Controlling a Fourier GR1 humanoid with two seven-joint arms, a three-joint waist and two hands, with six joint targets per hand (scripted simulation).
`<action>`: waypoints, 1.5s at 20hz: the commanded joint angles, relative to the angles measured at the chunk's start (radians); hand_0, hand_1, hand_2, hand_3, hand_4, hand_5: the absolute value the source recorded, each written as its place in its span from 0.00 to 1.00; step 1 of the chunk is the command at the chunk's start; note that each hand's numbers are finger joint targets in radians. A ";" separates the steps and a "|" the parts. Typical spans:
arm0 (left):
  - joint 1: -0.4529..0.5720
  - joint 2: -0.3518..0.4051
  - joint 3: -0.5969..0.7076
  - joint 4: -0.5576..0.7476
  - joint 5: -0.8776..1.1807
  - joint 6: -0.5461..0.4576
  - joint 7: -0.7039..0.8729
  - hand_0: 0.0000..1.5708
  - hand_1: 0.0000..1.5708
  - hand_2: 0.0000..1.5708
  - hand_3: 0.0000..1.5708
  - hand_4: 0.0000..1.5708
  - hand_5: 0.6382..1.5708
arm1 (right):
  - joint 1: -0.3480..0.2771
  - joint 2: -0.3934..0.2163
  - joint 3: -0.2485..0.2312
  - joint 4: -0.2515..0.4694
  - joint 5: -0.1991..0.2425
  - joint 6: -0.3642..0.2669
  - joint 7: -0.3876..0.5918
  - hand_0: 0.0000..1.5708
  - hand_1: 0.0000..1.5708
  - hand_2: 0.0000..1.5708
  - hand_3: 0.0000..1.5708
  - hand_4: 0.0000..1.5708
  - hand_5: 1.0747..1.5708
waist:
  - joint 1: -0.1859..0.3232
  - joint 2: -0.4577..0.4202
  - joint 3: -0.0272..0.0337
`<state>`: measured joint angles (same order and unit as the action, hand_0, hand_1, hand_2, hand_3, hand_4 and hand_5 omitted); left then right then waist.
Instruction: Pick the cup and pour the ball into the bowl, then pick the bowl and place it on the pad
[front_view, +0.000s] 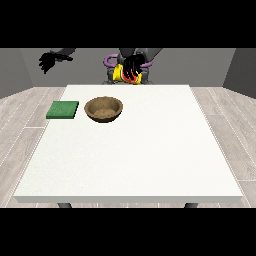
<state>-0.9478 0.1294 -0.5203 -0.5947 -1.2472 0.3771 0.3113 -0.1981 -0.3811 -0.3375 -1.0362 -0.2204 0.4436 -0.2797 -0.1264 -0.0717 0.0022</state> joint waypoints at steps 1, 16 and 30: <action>-0.062 -0.060 -0.114 0.031 -0.140 -0.108 0.055 0.95 0.95 1.00 1.00 1.00 0.41 | -0.026 -0.024 -0.019 0.031 -0.020 0.030 -0.013 0.00 0.00 0.00 0.00 0.00 1.00 | -0.014 0.025 0.0000; -0.094 -0.080 -0.291 0.063 -0.445 -0.322 0.012 0.92 0.92 1.00 1.00 0.97 0.53 | -0.047 0.024 0.015 0.020 -0.009 -0.037 0.089 0.00 0.00 0.00 0.00 0.00 1.00 | 0.015 -0.011 -0.0024; 0.212 -0.128 0.403 -0.330 0.534 0.153 -0.058 0.00 0.00 0.00 0.00 0.27 0.99 | -0.087 0.068 -0.017 0.010 -0.028 -0.103 0.040 0.00 0.00 0.00 0.00 0.23 0.99 | 0.149 0.175 -0.0292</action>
<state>-0.8315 0.0169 -0.2289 -0.8256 -0.9725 0.4499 0.3207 -0.2519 -0.3418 -0.3650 -1.0106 -0.2490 0.3603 -0.2326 0.0214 0.0243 -0.0193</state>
